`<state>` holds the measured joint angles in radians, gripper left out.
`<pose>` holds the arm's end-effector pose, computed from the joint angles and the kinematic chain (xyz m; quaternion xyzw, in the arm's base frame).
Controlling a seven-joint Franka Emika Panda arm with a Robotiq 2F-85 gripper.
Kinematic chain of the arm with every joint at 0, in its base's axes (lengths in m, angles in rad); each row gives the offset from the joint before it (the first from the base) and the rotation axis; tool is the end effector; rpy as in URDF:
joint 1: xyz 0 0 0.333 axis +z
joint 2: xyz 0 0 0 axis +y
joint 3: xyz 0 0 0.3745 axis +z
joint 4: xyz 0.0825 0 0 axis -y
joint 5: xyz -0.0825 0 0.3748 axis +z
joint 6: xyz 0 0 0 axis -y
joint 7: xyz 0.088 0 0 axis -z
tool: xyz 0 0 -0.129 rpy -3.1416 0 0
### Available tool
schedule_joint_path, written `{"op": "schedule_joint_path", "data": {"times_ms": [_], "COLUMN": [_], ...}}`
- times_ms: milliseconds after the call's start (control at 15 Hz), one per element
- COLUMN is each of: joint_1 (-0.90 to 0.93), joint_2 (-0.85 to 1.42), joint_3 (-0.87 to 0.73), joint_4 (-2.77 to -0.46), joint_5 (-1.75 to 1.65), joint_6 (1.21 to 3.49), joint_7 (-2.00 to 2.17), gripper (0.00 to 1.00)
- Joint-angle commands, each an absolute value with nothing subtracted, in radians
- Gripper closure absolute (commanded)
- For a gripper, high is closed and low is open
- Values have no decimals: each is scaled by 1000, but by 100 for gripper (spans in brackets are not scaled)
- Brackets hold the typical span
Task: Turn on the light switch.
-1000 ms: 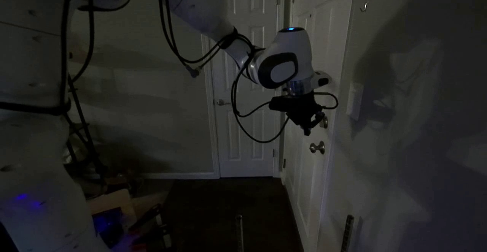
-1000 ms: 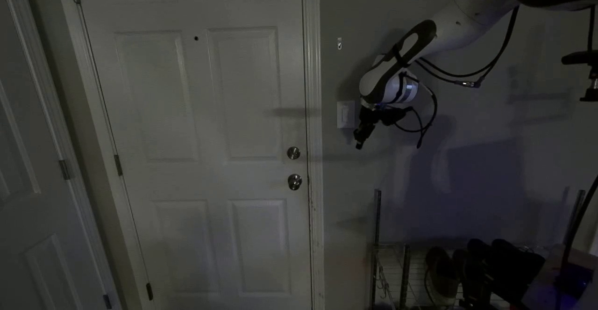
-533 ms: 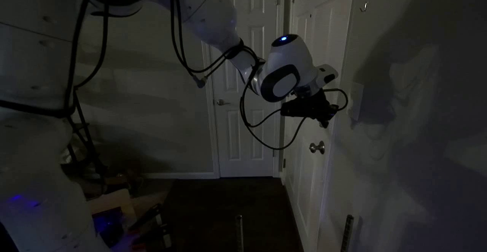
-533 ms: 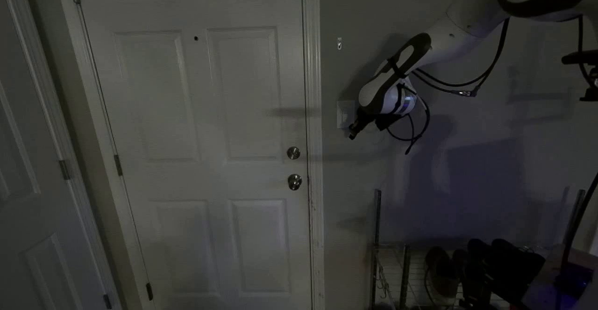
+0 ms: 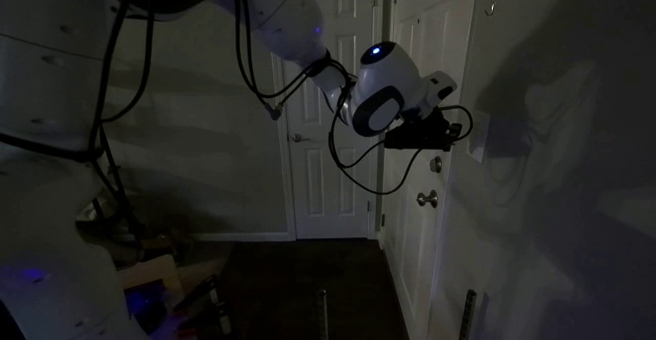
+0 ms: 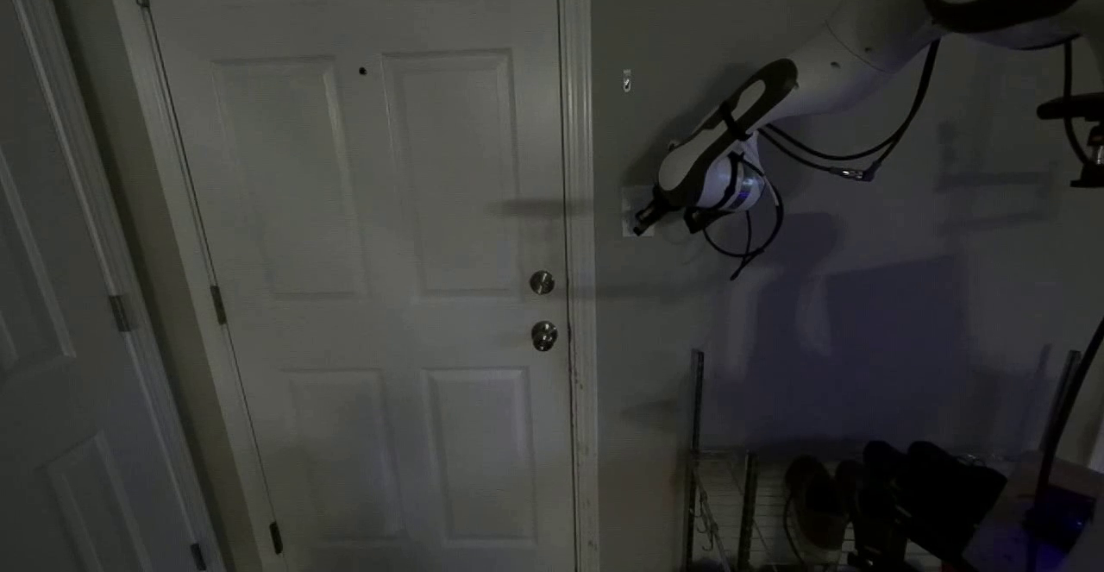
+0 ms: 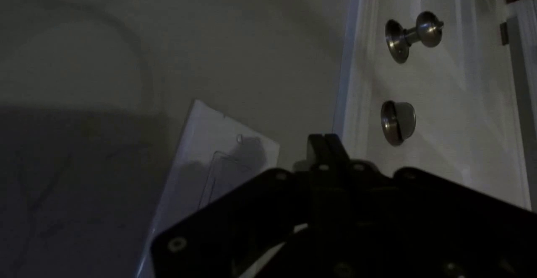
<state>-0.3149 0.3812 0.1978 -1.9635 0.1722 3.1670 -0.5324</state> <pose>0.6856 -0.1130 0.4260 0.9106 0.0891 0.3979 0.0673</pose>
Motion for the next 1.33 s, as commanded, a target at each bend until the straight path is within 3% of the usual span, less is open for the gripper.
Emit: {"op": "schedule_joint_path", "data": {"times_ms": [0, 1267], "joint_1": [-398, -411], "joint_2": [403, 492], "joint_3": [290, 274], "joint_4": [-1938, -1805], "joint_5": [177, 155], "joint_6": [3251, 3314], "joint_7": [-575, -544], "gripper": [98, 98]}}
